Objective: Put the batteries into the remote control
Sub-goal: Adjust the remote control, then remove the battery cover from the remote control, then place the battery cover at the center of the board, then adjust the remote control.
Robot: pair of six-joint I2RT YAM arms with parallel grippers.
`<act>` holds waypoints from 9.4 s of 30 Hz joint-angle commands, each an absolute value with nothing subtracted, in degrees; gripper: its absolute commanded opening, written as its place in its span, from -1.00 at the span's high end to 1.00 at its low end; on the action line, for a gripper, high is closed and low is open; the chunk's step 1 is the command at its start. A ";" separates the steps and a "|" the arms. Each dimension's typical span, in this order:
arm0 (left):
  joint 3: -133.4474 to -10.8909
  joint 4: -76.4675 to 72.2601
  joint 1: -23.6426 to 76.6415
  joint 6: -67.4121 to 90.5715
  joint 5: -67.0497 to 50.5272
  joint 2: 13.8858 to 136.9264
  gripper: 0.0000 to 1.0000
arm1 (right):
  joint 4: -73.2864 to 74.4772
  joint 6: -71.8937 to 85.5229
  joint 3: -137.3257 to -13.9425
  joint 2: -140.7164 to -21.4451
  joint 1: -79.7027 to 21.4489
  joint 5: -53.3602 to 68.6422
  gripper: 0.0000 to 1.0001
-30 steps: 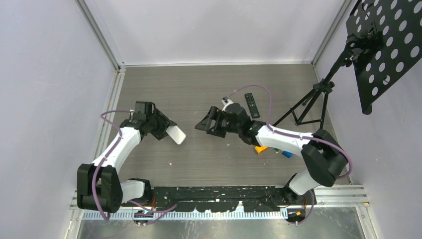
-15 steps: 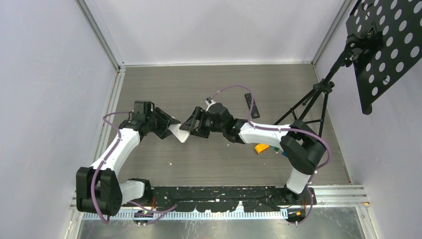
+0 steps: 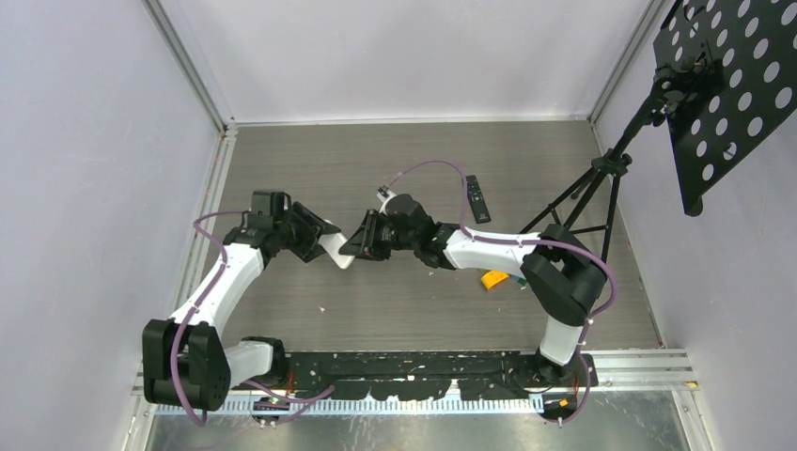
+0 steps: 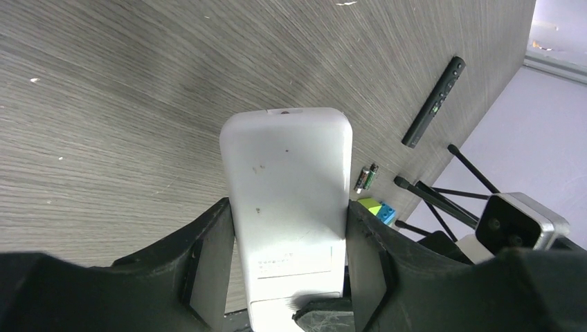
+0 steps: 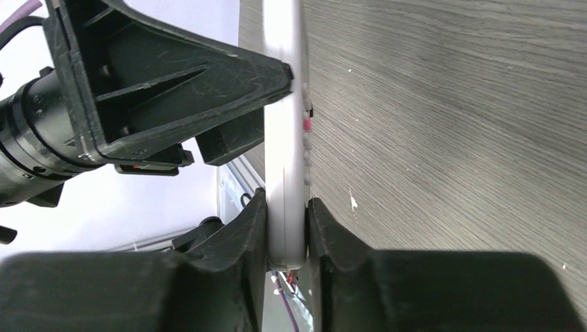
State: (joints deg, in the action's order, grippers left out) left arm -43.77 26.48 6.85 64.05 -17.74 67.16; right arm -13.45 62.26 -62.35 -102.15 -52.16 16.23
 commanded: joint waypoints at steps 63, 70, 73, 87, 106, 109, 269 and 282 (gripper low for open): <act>-42.71 -21.75 5.63 66.58 -39.65 55.66 1.00 | -50.03 84.65 -52.18 -93.44 -46.32 23.65 -0.08; -44.20 -25.76 5.65 77.58 -37.89 57.34 1.00 | -58.50 86.52 -49.44 -95.86 -46.33 24.72 0.85; -45.62 -23.06 5.63 77.86 -35.87 57.10 1.00 | -60.94 85.20 -47.45 -95.72 -46.32 24.87 0.99; -41.57 -22.55 6.06 76.34 -36.36 58.63 1.00 | -48.86 85.80 -46.56 -96.35 -44.35 21.13 0.21; -41.48 -14.42 6.07 61.56 -32.86 58.25 1.00 | -36.52 84.68 -46.61 -92.34 -44.30 21.29 0.27; -41.45 -13.16 6.09 60.42 -32.46 58.02 1.00 | -36.10 84.94 -47.68 -92.80 -44.30 22.06 0.27; -53.16 1.61 12.63 45.92 -68.26 58.45 1.00 | 12.66 25.18 -75.37 -82.95 -38.45 49.44 0.18; -55.01 24.93 12.59 26.54 -30.80 53.91 1.00 | 24.51 22.88 -65.36 -72.26 -35.39 14.01 -0.43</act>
State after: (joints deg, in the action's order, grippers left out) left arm -55.48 21.52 12.62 31.68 -43.81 57.74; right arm 19.29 24.29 -66.63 -76.29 -35.70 32.47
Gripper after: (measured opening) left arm 0.217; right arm 0.717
